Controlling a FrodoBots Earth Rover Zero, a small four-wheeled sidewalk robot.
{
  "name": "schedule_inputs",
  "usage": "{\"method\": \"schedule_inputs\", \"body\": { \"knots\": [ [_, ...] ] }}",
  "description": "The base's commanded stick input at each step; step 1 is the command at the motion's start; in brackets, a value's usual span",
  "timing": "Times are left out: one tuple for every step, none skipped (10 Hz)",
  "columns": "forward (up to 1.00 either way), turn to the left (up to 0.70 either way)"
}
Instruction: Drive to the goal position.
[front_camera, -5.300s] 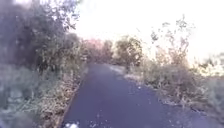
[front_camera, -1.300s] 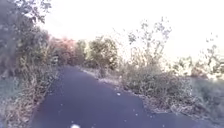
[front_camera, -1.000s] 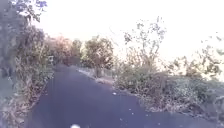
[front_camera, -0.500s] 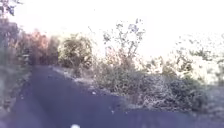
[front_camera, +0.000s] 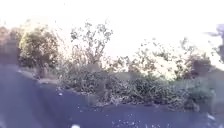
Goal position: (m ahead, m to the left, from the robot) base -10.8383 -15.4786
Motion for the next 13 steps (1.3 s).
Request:
{"method": "schedule_inputs", "body": {
  "knots": [
    [0.0,-0.7],
    [0.0,-0.7],
    [0.0,-0.7],
    [0.0,-0.7],
    [0.0,-0.7],
    [0.0,-0.7],
    [0.0,-0.7],
    [0.0,-0.7],
    [0.0,-0.7],
    [0.0,-0.7],
    [0.0,-0.7],
    [0.0,-0.7],
    [0.0,-0.7]
  ]
}}
